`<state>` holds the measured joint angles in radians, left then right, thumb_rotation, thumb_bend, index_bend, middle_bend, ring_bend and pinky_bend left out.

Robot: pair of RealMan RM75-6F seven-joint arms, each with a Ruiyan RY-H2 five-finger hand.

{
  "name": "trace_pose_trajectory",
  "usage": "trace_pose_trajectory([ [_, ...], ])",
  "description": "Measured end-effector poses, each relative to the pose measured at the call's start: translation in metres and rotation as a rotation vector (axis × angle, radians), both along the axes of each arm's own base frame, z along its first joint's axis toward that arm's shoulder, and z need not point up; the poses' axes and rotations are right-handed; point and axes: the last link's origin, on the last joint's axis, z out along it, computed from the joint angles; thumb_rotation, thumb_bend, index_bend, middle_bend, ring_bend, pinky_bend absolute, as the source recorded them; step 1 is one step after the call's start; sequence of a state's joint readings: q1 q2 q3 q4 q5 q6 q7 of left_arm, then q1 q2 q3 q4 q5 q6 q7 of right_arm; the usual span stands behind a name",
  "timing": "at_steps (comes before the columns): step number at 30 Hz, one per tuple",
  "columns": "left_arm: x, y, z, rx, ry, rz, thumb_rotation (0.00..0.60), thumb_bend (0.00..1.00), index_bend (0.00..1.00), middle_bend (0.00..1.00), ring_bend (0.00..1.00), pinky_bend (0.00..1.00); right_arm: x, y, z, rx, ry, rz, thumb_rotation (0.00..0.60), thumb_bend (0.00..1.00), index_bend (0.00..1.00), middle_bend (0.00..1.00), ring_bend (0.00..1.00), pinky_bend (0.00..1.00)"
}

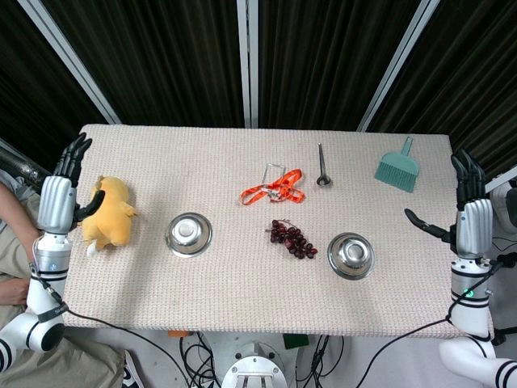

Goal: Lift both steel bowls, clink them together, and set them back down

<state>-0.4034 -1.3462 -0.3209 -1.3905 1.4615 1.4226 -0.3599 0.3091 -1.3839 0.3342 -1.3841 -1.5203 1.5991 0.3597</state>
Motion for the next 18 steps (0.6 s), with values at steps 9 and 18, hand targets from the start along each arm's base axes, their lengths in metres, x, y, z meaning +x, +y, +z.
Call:
trace_pose_trajectory([
  [9,-0.006,-0.001,-0.006,-0.046,0.084,0.019,0.003,0.15,0.03,0.00,0.01,0.18,-0.008,-0.004,-0.009,0.059,0.104,-0.033,0.600,0.20,0.00,0.00,0.00,0.02],
  [18,-0.027,-0.017,-0.015,-0.328,0.431,0.107,0.000,0.15,0.00,0.00,0.01,0.18,-0.031,0.015,-0.007,0.294,0.410,-0.189,0.600,0.19,0.00,0.00,0.00,0.01],
])
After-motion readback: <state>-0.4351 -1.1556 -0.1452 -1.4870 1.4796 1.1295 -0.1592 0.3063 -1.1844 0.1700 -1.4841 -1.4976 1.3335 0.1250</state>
